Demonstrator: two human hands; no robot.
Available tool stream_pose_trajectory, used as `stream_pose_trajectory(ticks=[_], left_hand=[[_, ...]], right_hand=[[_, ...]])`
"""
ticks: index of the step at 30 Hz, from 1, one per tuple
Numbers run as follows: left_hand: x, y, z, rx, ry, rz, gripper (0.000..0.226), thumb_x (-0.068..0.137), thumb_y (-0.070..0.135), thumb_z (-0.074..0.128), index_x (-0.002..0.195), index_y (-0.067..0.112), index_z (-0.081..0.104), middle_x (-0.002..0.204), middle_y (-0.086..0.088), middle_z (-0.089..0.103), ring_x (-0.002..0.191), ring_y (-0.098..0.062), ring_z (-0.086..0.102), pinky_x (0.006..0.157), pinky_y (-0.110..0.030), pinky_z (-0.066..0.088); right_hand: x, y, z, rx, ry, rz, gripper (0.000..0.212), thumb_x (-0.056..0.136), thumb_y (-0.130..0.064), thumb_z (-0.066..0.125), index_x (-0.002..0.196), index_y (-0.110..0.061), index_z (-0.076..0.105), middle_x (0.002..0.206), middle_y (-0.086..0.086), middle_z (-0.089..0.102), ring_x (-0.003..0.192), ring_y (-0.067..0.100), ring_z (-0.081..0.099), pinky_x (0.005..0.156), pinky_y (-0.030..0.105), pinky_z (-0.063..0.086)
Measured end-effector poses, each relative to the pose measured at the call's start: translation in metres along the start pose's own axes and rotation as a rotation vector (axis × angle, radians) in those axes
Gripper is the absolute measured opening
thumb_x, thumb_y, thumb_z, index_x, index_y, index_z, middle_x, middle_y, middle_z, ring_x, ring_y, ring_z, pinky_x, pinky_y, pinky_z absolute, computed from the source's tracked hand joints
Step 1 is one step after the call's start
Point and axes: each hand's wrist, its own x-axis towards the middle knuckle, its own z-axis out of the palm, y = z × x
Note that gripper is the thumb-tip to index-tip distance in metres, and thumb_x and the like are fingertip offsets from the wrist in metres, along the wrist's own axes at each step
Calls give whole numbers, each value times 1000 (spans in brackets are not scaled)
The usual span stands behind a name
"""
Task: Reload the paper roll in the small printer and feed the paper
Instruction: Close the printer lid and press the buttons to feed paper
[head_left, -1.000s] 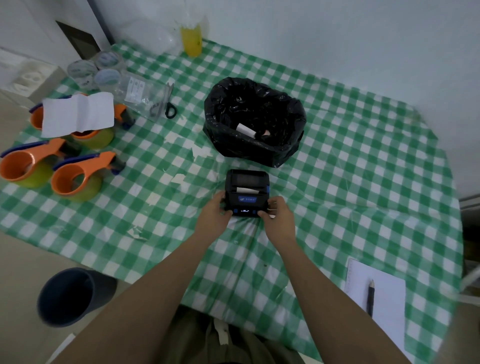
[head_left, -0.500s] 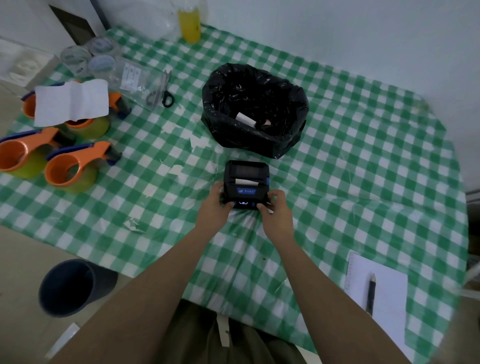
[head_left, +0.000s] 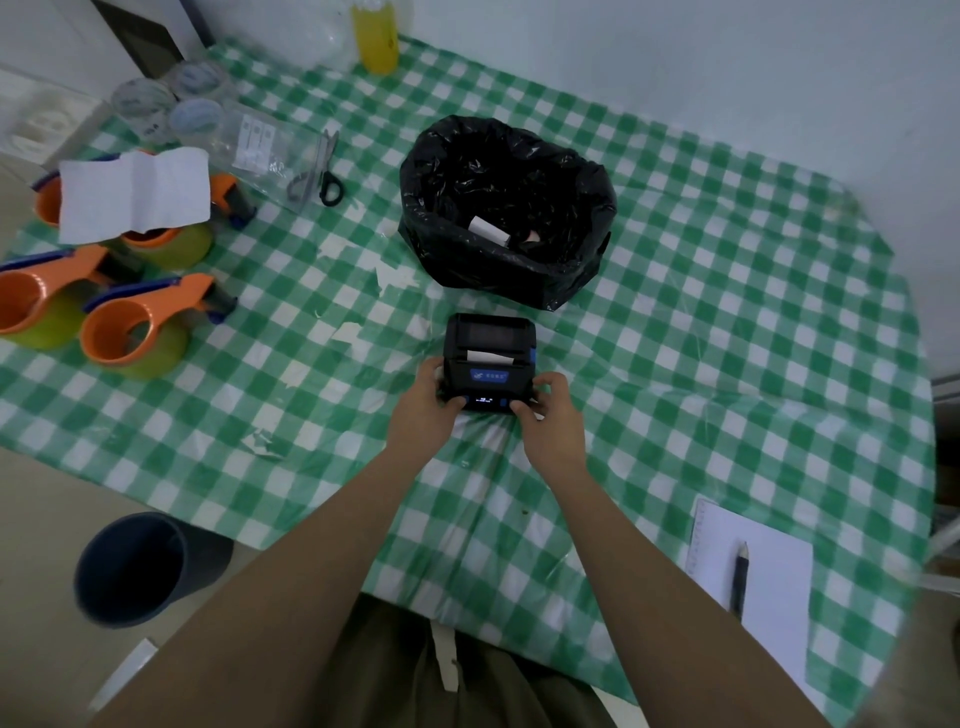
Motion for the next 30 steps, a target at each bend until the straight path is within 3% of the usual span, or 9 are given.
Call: stream_pose_trajectory(ticks=[8,21,24,27,30], left_hand=[[2,-2,1,0,7,4,50,85,14,61,130,19,38,126,-14,62,109,-31,62,92,-47,50],[5,-4,2,12,10,-1,50,84,15,61,128,17,38,124,-14,63,108,-31,62,88,-46,51],[4,-4,1,34,15,24,56,85,14,60,134,20,33,121,-13,64,105,-32,63,84,-43,51],[5,-3,-1,120,-32,92,74,88,12,56,145,32,13,118,-12,66,97,-31,64,82,-45,53],[11,1,-8,250,-114,93,73,89,17,56,144,38,12,118,-12,64,92,-30,64,77,-44,55]], right_hand=[[1,0,-1,-10,2,-18,28,88,-14,60,110,-15,43,110,13,67,97,25,64,82,41,54],[-1,-3,-3,-58,-30,-53,40,90,-14,56,127,-20,40,118,16,65,100,28,63,79,36,51],[-1,-3,-4,-125,-54,-106,53,92,-14,53,138,-25,31,119,14,65,98,28,64,73,31,49],[6,-5,-6,-248,-136,-144,67,93,-14,51,145,-34,13,113,16,63,87,29,62,68,33,48],[15,-9,-9,-397,-218,-134,69,94,-17,50,145,-37,8,108,20,56,79,26,53,67,33,41]])
